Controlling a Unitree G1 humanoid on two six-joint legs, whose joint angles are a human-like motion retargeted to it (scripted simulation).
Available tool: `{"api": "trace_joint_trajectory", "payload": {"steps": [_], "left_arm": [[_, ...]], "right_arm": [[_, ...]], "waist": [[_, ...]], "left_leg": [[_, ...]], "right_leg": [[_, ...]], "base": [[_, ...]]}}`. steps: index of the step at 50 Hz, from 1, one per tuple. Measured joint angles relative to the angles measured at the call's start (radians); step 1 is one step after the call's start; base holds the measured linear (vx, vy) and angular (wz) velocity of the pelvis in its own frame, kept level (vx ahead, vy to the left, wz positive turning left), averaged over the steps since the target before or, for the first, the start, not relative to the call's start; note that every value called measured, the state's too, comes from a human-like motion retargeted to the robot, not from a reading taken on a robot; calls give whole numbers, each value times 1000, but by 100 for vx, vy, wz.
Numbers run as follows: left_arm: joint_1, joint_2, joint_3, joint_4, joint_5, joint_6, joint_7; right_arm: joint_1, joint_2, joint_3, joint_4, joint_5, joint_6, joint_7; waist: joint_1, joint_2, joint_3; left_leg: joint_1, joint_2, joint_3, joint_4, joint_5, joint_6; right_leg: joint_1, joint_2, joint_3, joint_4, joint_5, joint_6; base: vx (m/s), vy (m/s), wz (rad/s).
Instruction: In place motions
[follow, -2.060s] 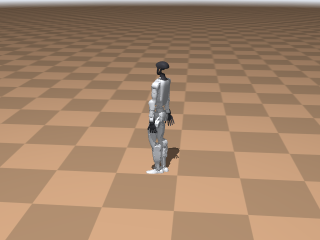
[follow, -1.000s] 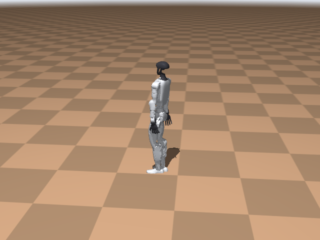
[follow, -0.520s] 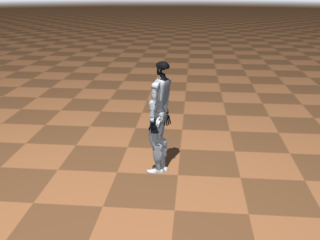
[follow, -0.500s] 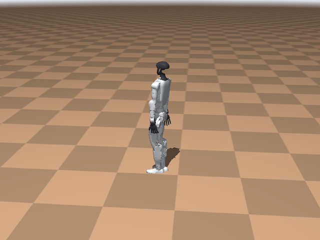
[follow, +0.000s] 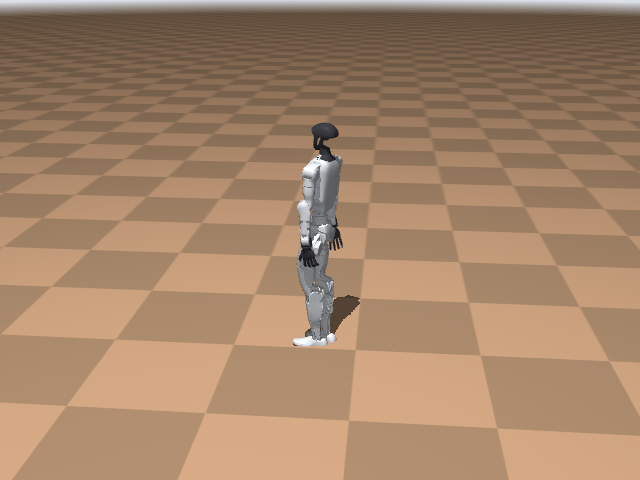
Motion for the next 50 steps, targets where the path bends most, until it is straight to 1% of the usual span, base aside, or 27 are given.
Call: {"api": "trace_joint_trajectory", "payload": {"steps": [25,35,40,43,45,48,50], "left_arm": [[-2,1,0,-2,-5,0,-1],[7,5,-7,-23,-12,-3,-9],[35,26,-21,-79,5,7,-25],[52,43,-32,-122,24,10,-26],[57,50,-36,-151,33,13,-24],[34,51,-49,-190,35,19,-15],[3,47,-52,-209,33,20,-9]], "right_arm": [[-3,-4,2,6,1,1,0],[-12,-4,14,-4,2,1,10],[-46,-1,56,-8,38,13,30],[-87,-1,99,-15,19,19,33],[-111,-1,128,-27,12,13,21],[-130,-10,149,-54,28,-9,1],[-132,-20,155,-72,39,-26,-3]], "waist": [[-12,9,-6],[-2,3,8],[13,-2,19],[25,-1,30],[64,-4,48],[101,-12,94],[122,-21,120]], "left_leg": [[-17,-2,-23,14,-19,10],[-26,2,-30,25,-24,6],[-43,3,-36,36,-25,5],[-66,5,-48,49,-22,3],[-95,5,-38,66,-5,11],[-133,-2,-71,103,-16,11],[-141,2,-48,107,-47,4]], "right_leg": [[-12,-4,-5,7,3,0],[-14,-9,-13,13,1,0],[-32,-18,-16,32,-2,1],[-53,-35,-48,57,-9,0],[-66,-47,-57,79,-16,-3],[-63,-72,-112,106,-46,-12],[-56,-97,-171,124,-73,-11]], "base": [[0,0,0],[0,0,0],[-4,-1,-2],[-10,2,11],[-14,6,14],[-16,8,109],[-14,8,210]]}}
